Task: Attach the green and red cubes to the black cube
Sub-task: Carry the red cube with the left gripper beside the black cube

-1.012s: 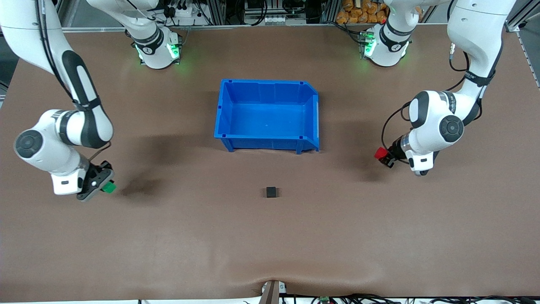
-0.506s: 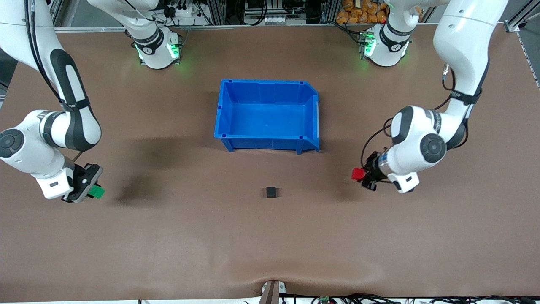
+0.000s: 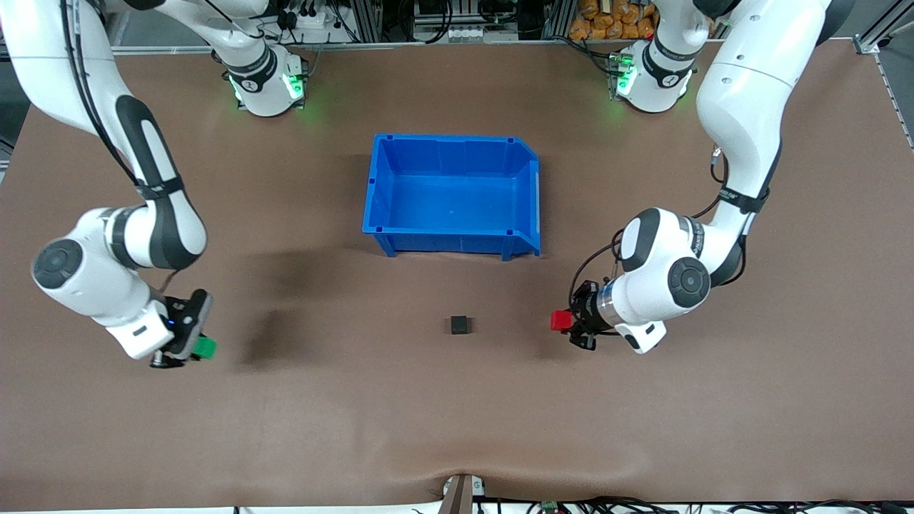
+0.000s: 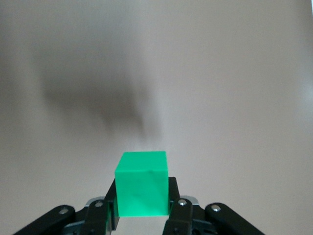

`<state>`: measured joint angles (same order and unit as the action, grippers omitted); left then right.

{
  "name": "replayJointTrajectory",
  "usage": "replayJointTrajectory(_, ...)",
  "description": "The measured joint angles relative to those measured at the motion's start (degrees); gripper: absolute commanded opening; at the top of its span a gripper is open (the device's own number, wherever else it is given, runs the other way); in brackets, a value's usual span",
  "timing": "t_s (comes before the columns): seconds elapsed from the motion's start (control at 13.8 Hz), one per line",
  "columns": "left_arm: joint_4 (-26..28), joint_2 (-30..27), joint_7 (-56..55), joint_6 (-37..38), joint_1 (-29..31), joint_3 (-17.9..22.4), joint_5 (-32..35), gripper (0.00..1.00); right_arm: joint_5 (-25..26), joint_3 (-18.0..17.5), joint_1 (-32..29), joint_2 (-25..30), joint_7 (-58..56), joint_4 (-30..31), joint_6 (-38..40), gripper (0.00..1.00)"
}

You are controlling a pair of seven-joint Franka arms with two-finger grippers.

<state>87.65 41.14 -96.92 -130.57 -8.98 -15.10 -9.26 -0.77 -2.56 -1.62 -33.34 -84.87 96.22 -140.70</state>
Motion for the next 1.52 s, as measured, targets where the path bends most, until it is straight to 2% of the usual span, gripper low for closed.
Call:
replayJointTrajectory(0.22, -4.7, 3.9, -6.1, 0.0, -3.9, 0.1, -0.1, 0.00, -0.1, -0.5, 4.7, -3.3, 2.0, -5.4, 0.6, 0.00)
replayJointTrajectory(0.58, -9.0, 8.8, -10.0, 0.0, -7.6, 0.4, -0.1, 0.00, 0.0, -0.5, 13.7, -4.8, 12.3, -8.0, 1.3, 0.00)
replayJointTrajectory(0.94, -11.5, 11.7, -13.3, -0.1, -13.6, 4.5, -0.1, 0.00, 0.0, -0.1, 14.0, -7.7, 12.5, -9.5, 1.2, 0.00)
replayJointTrajectory(1.52, -13.0, 13.5, -17.3, -4.2, -14.8, 4.9, -0.1, 0.00, 0.0, -0.1, 14.1, -8.0, 12.5, -9.7, 1.2, 0.00)
